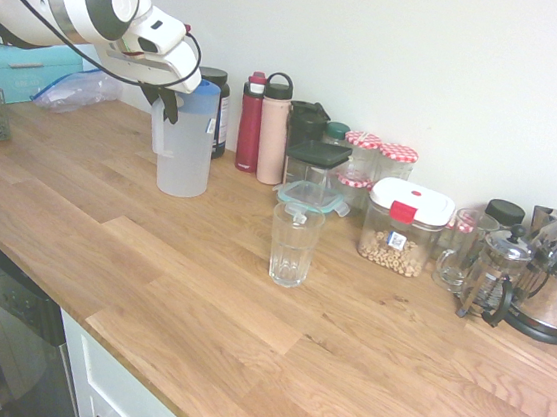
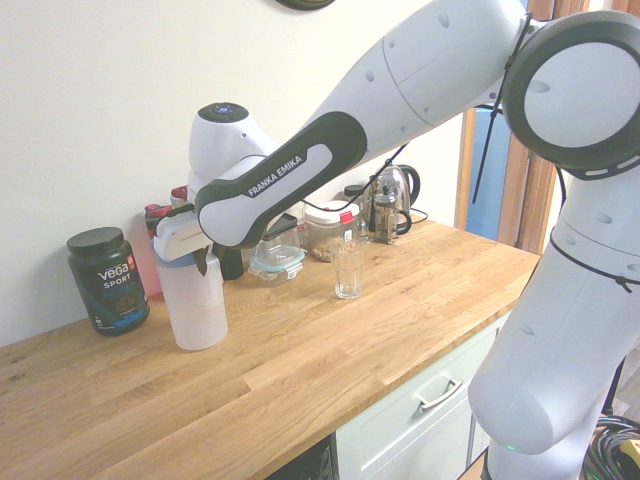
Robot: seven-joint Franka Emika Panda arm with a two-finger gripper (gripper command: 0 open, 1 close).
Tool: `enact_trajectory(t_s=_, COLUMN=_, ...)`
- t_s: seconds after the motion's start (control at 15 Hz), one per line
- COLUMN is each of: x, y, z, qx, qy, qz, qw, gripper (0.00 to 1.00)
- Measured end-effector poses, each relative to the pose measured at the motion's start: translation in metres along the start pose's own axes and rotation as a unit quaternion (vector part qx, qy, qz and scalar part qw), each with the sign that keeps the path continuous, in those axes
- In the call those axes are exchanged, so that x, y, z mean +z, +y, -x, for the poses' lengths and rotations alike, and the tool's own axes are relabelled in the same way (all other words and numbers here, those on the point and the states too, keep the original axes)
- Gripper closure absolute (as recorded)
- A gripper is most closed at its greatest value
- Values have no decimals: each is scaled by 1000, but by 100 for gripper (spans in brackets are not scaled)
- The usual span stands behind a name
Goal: Pour me some water
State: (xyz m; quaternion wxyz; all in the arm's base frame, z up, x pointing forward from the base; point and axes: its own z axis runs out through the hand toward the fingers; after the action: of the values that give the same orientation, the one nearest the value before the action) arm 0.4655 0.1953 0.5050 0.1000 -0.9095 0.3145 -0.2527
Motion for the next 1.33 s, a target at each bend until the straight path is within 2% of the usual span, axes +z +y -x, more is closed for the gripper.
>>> enact_trajectory(t_s=0.13, x=-31, y=14, z=7, qx=1, qy=7, qz=0, qw=1000, gripper=100)
enact_trajectory(t_s=0.33, x=-79, y=49, z=19, qx=-7, qy=15, qz=35, qw=999, gripper=100)
enact_trajectory(t_s=0.53, x=-115, y=106, z=20, qx=-31, qy=-3, qz=58, qw=998, gripper=100)
enact_trajectory(t_s=0.87, x=-173, y=202, z=-7, qx=-74, qy=-25, qz=62, qw=995, gripper=100)
enact_trajectory(t_s=1.13, x=-182, y=281, z=-53, qx=-121, qy=-72, qz=69, qw=988, gripper=100)
enact_trajectory(t_s=1.33, x=-183, y=333, z=-96, qx=-192, qy=-85, qz=80, qw=974, gripper=100)
